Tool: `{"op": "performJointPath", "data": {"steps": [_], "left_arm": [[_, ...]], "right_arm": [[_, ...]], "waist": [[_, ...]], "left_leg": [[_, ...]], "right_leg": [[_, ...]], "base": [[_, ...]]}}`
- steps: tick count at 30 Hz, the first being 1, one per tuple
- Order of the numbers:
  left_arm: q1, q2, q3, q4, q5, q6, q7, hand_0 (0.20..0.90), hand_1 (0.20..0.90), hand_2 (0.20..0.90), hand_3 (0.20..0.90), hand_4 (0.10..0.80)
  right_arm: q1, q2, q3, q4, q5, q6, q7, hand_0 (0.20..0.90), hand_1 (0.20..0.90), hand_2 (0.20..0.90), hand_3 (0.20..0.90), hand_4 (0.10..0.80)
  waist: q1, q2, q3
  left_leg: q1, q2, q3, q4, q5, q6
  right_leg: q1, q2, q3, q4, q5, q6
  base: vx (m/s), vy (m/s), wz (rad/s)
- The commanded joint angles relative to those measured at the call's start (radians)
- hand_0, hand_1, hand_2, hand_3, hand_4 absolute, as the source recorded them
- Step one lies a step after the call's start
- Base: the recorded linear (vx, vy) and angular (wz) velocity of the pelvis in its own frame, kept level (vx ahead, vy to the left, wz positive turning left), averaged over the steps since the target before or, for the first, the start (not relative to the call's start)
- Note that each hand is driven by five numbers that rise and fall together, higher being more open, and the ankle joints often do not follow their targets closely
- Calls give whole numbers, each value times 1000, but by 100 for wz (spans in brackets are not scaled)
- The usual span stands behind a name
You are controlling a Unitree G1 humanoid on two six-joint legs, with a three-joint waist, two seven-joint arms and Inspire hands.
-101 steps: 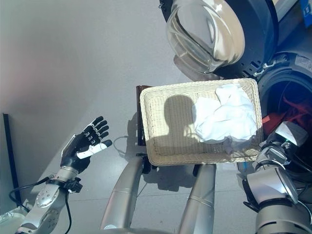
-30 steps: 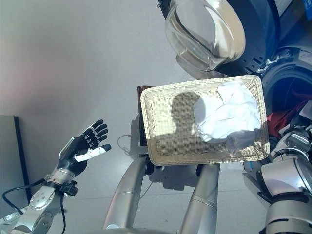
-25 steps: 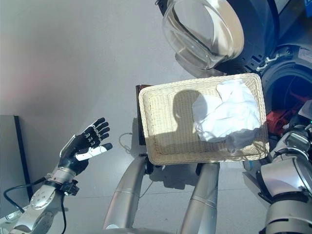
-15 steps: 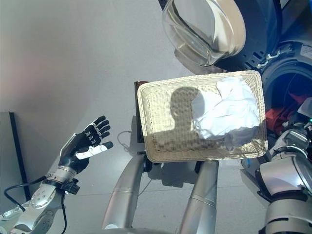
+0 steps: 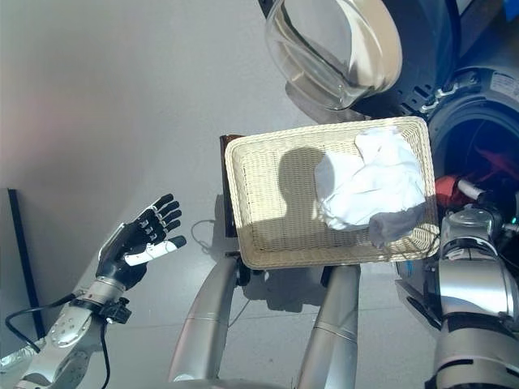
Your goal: Pick up the clothes and place them into the washing machine
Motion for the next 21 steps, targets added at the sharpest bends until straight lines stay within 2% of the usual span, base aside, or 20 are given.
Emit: {"op": "performJointPath", "data": {"steps": [1,2,5,10,21], "left_arm": [[43,12,124,-25,-57,-103,23,900,900,900,900,800],[42,15,123,-24,-57,-103,23,900,900,900,900,800],[34,12,102,-15,-72,-96,33,900,900,900,900,800],[28,6,62,-22,-95,-84,46,900,900,900,900,800],[41,9,28,-38,-102,-74,42,900,900,900,900,800]], "right_arm": [[-11,-14,-33,-52,324,-188,19,200,200,200,200,300],[-8,-15,-35,-50,330,-190,25,200,200,200,200,300],[-33,9,-98,-72,526,-269,50,200,200,200,200,300],[-93,9,-139,-95,651,-331,15,200,200,200,200,300],[-168,-121,-157,-156,643,-428,-107,200,200,200,200,300]], "waist": [[15,5,-48],[16,4,-48],[15,5,-51],[15,16,-52],[12,33,-56]], "left_leg": [[31,78,-52,-195,108,-117],[32,77,-52,-195,108,-117],[38,78,-54,-197,110,-120],[51,79,-55,-218,122,-129],[71,84,-69,-256,147,-147]], "right_leg": [[29,12,3,-34,-25,-35],[30,12,3,-34,-25,-35],[35,14,3,-31,-31,-38],[52,16,-1,-39,-38,-40],[82,20,-12,-41,-57,-41]], "base": [[0,0,0],[0,0,0],[0,0,0],[0,0,0],[11,-20,3]]}}
